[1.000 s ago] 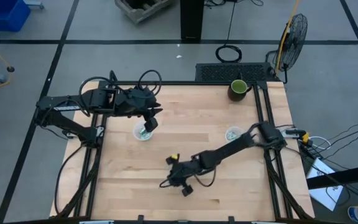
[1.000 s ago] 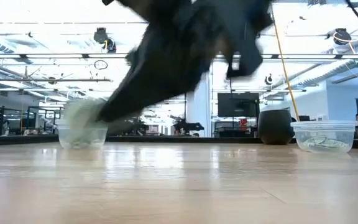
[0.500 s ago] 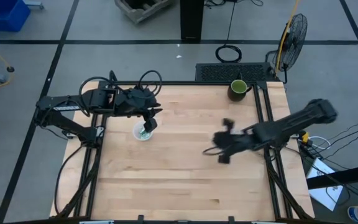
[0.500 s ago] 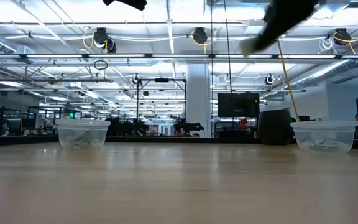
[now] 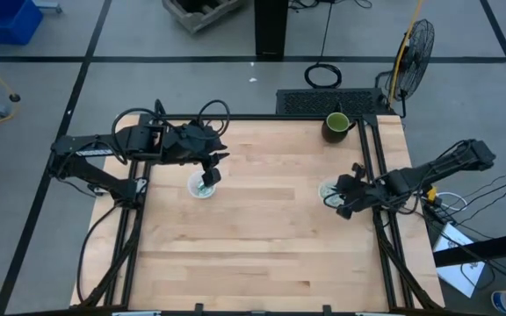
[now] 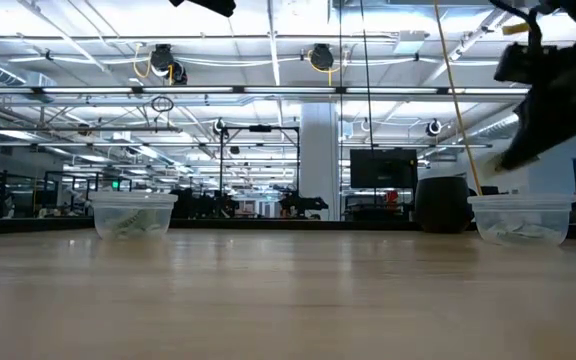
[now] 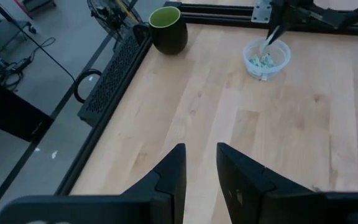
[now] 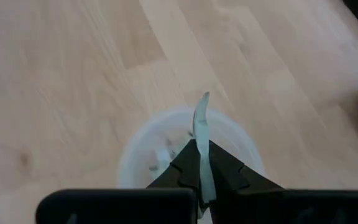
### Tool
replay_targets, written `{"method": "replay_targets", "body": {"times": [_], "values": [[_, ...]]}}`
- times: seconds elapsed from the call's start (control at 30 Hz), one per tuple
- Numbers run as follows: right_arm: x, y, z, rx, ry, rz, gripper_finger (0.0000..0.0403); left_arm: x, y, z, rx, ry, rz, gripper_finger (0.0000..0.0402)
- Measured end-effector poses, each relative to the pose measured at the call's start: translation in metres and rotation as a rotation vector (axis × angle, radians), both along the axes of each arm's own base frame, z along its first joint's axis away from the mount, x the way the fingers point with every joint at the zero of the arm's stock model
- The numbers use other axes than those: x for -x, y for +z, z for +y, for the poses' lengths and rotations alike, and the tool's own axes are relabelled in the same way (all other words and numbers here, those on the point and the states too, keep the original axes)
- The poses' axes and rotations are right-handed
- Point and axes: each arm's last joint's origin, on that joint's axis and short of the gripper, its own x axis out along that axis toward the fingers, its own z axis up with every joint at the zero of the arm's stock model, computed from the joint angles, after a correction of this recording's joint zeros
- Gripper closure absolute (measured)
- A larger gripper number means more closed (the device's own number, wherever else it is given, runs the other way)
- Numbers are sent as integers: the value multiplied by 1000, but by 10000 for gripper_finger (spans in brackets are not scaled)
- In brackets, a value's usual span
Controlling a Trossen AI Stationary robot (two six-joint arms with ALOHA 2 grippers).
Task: Pick and place items into bin
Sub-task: Put the stevia packet into the right transparent bin, then return to Home Position
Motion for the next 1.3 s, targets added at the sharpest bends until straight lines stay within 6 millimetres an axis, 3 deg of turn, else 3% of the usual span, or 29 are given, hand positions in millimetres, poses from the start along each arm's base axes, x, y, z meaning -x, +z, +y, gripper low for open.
{"method": "replay_targets", "body": {"times": [0.2, 0.53, 0.73, 0.9, 1.0, 1.13, 1.3], "values": [[6, -12, -2, 21, 5, 47, 387, 0, 0, 0, -31, -25, 14, 307], [0, -10, 0, 10, 19, -11, 302, 0, 0, 0, -32, -27, 14, 307], [-17, 5, 6, -61, 28, -249, 277, 0, 0, 0, -43, -37, 19, 307], [-28, 30, 10, 36, 193, -472, 279, 4, -4, 0, -24, -31, 68, 307], [-29, 41, 10, 67, 226, -564, 283, 28, -6, 0, 8, 8, 187, 307], [-28, 46, 11, 28, 203, -621, 282, 71, 9, 1, 41, 189, 141, 307], [-25, 49, 9, 48, 218, -638, 280, 131, 32, -3, 60, 239, -18, 307]]}}
